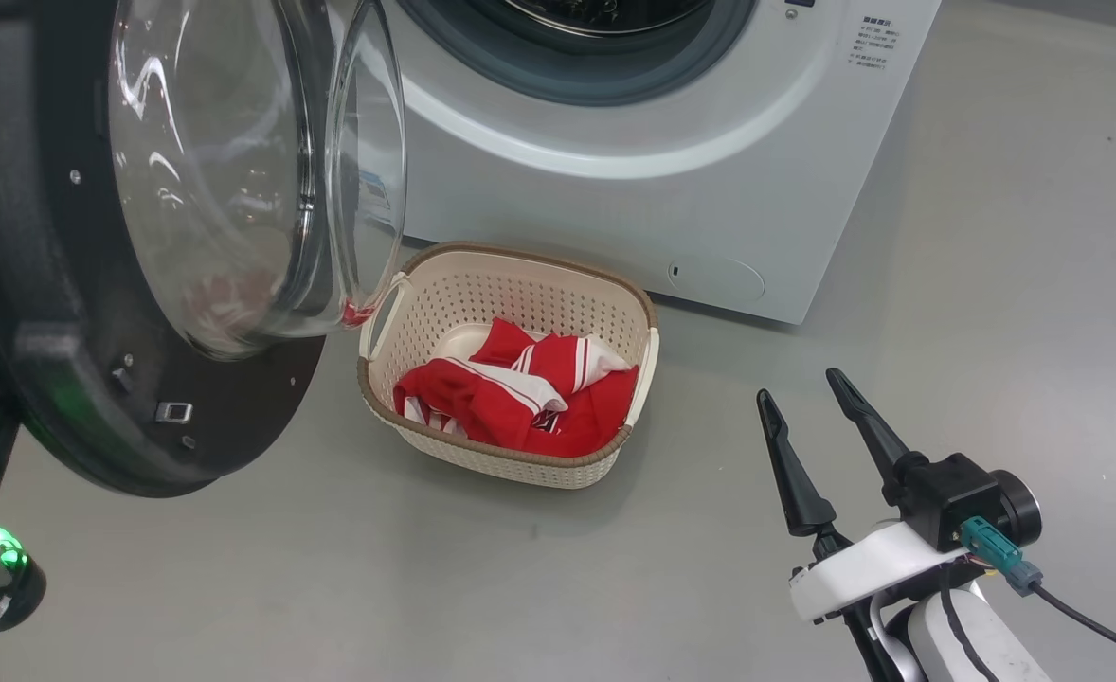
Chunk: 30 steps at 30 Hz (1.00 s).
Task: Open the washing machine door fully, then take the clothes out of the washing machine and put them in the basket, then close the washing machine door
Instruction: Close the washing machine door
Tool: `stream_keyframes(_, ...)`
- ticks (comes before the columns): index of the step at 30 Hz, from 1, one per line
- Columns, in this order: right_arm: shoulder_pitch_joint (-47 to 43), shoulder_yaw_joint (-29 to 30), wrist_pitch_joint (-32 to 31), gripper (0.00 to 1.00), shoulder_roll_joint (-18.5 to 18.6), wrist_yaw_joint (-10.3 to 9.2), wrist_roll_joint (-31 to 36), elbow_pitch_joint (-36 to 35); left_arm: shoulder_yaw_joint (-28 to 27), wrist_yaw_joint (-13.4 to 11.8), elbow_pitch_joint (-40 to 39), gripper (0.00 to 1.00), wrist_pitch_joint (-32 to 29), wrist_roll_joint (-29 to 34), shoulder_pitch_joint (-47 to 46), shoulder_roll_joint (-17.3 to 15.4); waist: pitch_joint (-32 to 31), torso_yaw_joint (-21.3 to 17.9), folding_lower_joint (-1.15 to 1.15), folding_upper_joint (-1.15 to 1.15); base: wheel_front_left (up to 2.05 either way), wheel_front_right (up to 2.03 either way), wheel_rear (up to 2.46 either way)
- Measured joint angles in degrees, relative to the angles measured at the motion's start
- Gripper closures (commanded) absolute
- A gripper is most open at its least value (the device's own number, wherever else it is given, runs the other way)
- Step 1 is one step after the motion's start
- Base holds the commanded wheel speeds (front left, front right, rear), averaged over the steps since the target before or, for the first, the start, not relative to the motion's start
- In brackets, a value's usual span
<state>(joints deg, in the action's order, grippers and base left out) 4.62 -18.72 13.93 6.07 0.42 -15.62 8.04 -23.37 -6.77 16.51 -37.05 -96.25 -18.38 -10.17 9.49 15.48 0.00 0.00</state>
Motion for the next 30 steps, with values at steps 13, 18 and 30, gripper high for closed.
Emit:
stream_keyframes(13, 0.1, -0.1, 0.0, 0.0, -0.2, 0.01, -0.1, 0.6, 4.6, -0.1, -2.7, 1.0, -6.5, -2.8, 3.2, 3.2, -0.6, -1.0, 0.0, 0.0, 0.0, 0.0, 0.0)
stream_keyframes(18, 0.2, -0.7, 0.0, 0.0, -0.3, 0.14, -0.1, 1.2, 6.2, -0.1, -4.5, 1.0, -8.7, -3.2, 4.6, 4.3, -0.9, -1.8, 0.0, 0.0, 0.0, 0.0, 0.0)
stream_keyframes(30, 0.3, -1.8, 0.0, 0.0, -0.7, 0.66, -0.1, 1.6, 9.5, -0.1, -6.9, 1.0, -9.8, -3.4, 5.9, 6.4, -1.7, -5.4, 0.0, 0.0, 0.0, 0.0, 0.0)
